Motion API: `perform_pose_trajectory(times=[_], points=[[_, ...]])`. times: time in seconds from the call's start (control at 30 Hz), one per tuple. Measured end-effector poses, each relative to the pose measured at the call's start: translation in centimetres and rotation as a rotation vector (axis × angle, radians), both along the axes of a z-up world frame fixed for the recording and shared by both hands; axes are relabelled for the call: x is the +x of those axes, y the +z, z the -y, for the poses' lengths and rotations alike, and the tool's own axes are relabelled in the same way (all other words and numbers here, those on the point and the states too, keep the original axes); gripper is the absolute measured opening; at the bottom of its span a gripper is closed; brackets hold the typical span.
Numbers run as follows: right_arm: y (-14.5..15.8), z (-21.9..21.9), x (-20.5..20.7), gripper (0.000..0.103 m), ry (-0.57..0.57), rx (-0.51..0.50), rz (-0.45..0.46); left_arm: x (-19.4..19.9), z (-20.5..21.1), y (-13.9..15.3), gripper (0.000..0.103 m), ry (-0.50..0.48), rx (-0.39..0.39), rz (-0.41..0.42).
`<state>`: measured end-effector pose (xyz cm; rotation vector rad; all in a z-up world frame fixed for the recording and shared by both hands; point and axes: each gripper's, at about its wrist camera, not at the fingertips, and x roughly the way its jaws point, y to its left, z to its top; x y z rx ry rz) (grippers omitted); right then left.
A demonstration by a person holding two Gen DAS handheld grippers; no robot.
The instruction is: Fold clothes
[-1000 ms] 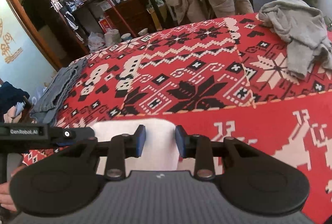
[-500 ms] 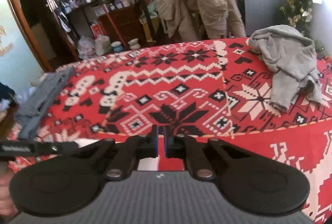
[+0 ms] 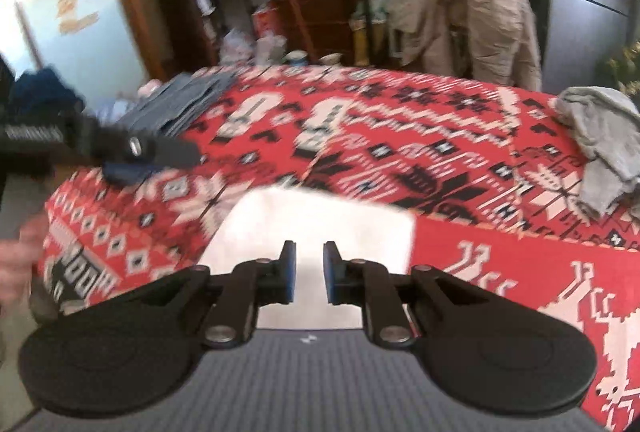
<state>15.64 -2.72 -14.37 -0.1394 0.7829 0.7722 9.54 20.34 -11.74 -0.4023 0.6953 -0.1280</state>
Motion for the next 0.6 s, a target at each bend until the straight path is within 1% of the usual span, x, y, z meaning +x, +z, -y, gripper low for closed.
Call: perform_pose_trajectory(times=[0.03, 0.07, 0.1, 0.13, 0.2, 0.23, 0.37, 0.47, 0.53, 0.6], points=[[-0.1, -0.3, -0.6, 0.014, 0.025, -0.014, 0.006, -0.1, 0.0, 0.0, 0.1, 0.009, 0.015, -0.03], [-0.2, -0.6, -1.3, 0.013, 0.052, -0.03, 0.019, -0.2, 0.1, 0.0, 0.101, 0.025, 0.049, -0.065], [-0.3, -1.0, -1.9, 0.007, 0.076, -0.045, 0.031, -0.2, 0.4, 0.1, 0.101, 0.048, 0.106, -0.104], [-0.5, -1.5, -2.3, 0.006, 0.091, -0.057, 0.041, -0.4, 0.7, 0.2, 0.101, 0.064, 0.154, -0.125], [-0.8, -2.3, -3.0, 0.006, 0.116, -0.078, 0.059, -0.9, 1.4, 0.3, 0.101, 0.08, 0.233, -0.12], [-0.9, -2.6, -2.9, 0.006, 0.115, -0.08, 0.064, -1.2, 1.5, 0.4, 0.1, 0.083, 0.256, -0.115], [-1.0, -4.2, -1.0, 0.005, 0.092, -0.078, 0.078, -1.6, 1.6, 0.5, 0.099, 0.066, 0.256, -0.114], [-0.8, -5.6, 0.8, 0.006, 0.081, -0.085, 0.099, -1.8, 1.9, 0.6, 0.099, -0.001, 0.236, -0.099], [-0.7, -6.5, 2.2, 0.006, 0.077, -0.09, 0.099, -2.0, 1.9, 0.3, 0.086, -0.003, 0.201, -0.099], [-0.4, -6.6, 2.8, 0.006, 0.079, -0.074, 0.084, -2.0, 1.8, -0.3, 0.061, -0.011, 0.146, -0.124]])
